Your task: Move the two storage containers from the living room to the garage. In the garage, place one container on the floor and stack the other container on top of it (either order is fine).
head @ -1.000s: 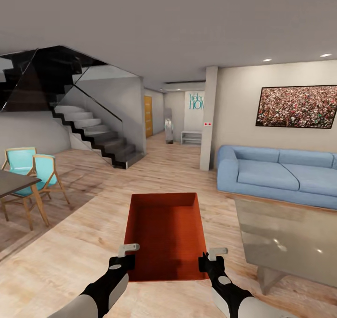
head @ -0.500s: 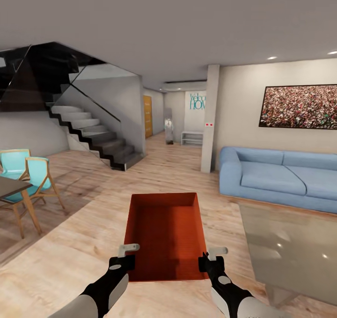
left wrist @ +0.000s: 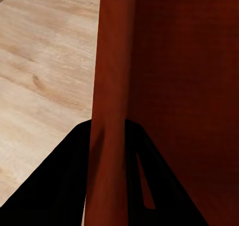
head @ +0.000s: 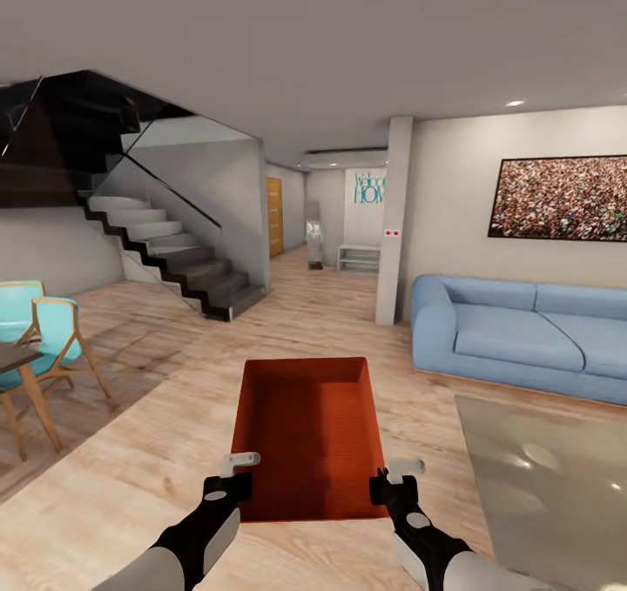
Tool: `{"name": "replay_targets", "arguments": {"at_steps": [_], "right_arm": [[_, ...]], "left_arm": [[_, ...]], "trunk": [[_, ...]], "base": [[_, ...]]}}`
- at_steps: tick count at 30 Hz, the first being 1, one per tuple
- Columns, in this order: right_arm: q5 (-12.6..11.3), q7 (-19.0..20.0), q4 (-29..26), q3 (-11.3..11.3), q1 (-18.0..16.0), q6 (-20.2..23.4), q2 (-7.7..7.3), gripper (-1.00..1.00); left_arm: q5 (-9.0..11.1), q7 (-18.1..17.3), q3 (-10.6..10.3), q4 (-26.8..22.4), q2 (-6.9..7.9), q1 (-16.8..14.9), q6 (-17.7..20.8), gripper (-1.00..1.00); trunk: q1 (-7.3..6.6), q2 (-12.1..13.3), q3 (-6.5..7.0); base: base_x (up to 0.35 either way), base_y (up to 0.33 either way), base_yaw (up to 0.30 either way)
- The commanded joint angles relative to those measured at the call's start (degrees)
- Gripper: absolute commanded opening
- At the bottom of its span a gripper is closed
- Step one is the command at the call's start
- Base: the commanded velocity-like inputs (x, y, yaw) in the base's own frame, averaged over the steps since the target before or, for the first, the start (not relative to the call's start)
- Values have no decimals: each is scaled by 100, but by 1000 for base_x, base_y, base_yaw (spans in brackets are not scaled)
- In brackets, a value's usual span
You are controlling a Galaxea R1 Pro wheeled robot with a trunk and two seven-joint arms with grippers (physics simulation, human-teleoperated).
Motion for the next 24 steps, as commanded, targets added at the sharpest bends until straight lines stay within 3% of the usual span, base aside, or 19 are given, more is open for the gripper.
{"name": "replay_targets", "arguments": {"at_steps": [1, 24], "right_arm": [[-100, -8, 68, 44, -4, -39, -3, -100], [-106, -8, 68, 44, -4, -12, -9, -100]], "left_arm": [[-61, 62, 198, -24, 64, -9, 24, -100], [-61, 61, 207, -13, 65, -10, 24, -100]], "trunk": [[4, -6, -8], [4, -6, -8]], "base": [[322, 0, 0], [322, 0, 0]]}}
